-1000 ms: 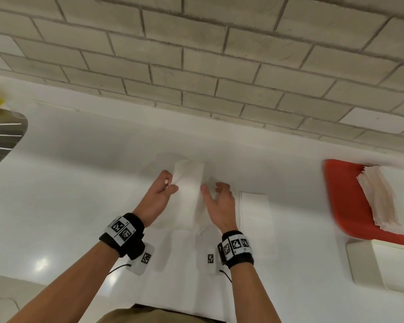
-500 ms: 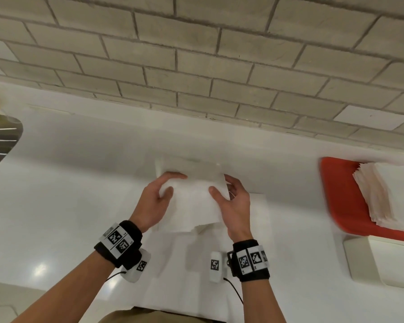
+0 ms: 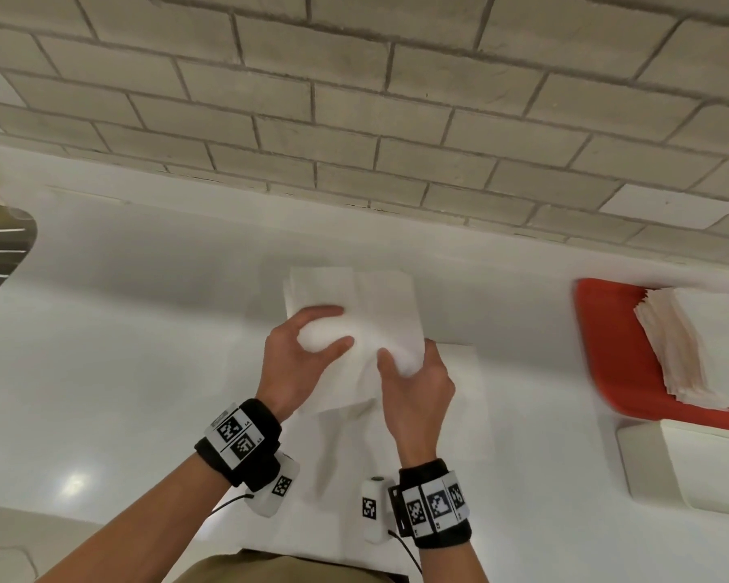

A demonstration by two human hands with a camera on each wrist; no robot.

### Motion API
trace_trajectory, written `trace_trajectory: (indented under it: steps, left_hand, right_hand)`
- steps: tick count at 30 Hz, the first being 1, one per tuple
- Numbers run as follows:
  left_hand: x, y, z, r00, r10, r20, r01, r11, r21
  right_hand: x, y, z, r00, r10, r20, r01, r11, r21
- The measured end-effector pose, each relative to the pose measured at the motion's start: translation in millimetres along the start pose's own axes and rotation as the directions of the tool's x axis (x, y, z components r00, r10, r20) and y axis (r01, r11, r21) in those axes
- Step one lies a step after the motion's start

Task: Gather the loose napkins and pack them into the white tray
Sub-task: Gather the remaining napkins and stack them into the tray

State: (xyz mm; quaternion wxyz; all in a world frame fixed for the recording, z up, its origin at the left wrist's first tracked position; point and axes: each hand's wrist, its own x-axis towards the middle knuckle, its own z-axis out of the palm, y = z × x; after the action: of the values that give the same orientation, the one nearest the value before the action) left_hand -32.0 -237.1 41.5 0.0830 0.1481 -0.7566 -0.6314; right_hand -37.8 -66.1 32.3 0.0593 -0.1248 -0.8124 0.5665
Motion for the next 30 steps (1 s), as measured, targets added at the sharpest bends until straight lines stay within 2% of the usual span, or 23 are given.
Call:
trace_trajectory:
  steps: [4,7,10,12,14,16,18,19,20,22,24,25,27,28,30]
  left_hand:
    - [-4,1,4,0.995,0.062,-0.072,-0.056,0.995,0.083]
    - [-6,3,9,0.994,0.092,-0.053,-0.086,0.991,0.104]
    - [-9,8,16,1.0,0.026,-0.01,-0.026,0.999,-0.03]
    - [-12,12,19,0.999,-0.042,0.01,0.043,0.984,-0.175]
    - [-13,13,22,0.995,-0.074,0.066,0.089,0.962,-0.258]
    - [-13,16,26,0.995,-0.067,0.077,0.084,0.964,-0.252]
    - [-11,14,29,0.994,-0.092,0.056,0.103,0.962,-0.252]
    - [-10,14,30,0.994,-0.095,0.051,0.104,0.964,-0.245]
    - [-9,11,30,0.994,-0.097,0.047,0.106,0.965,-0.239]
    - [-9,12,31,0.995,-0.087,0.053,0.096,0.971,-0.22]
    - [-12,13,35,0.995,-0.048,0.085,0.065,0.978,-0.2]
    - [-14,13,38,0.994,-0.018,0.11,0.039,0.981,-0.188]
    - [-18,10,45,0.99,0.047,0.135,-0.023,0.984,-0.176]
    - [-19,7,49,0.987,0.069,0.146,-0.04,0.981,-0.189]
    - [-18,4,56,0.981,0.092,0.173,-0.045,0.965,-0.257]
  right_hand:
    - [-1,4,-5,1.0,-0.01,0.005,0.01,1.0,-0.007]
    - [-8,1,-5,0.979,-0.203,0.014,0.204,0.977,-0.066]
    - [-18,-5,-2,0.911,-0.364,0.193,0.398,0.9,-0.179]
    - [-23,-5,2,0.84,-0.426,0.335,0.518,0.814,-0.262]
    - [-26,-4,5,0.78,-0.472,0.411,0.612,0.715,-0.339]
    - [-28,-5,4,0.745,-0.489,0.453,0.657,0.656,-0.372]
    - [-30,-7,-5,0.732,-0.465,0.498,0.656,0.677,-0.332]
    - [-31,-9,-12,0.738,-0.449,0.504,0.638,0.708,-0.303]
    - [-31,-11,-20,0.765,-0.436,0.474,0.596,0.758,-0.264]
    - [-28,-9,-32,0.867,-0.397,0.3,0.452,0.881,-0.14]
    - [-20,-2,-36,0.964,-0.23,0.138,0.235,0.972,-0.022]
    - [-16,1,-37,0.985,-0.107,0.135,0.103,0.994,0.035]
    - [-12,7,-38,0.965,0.087,0.247,-0.123,0.984,0.132]
    - [-13,9,-39,0.949,0.128,0.289,-0.187,0.965,0.186]
    - [-14,16,-44,0.958,0.096,0.269,-0.18,0.935,0.305]
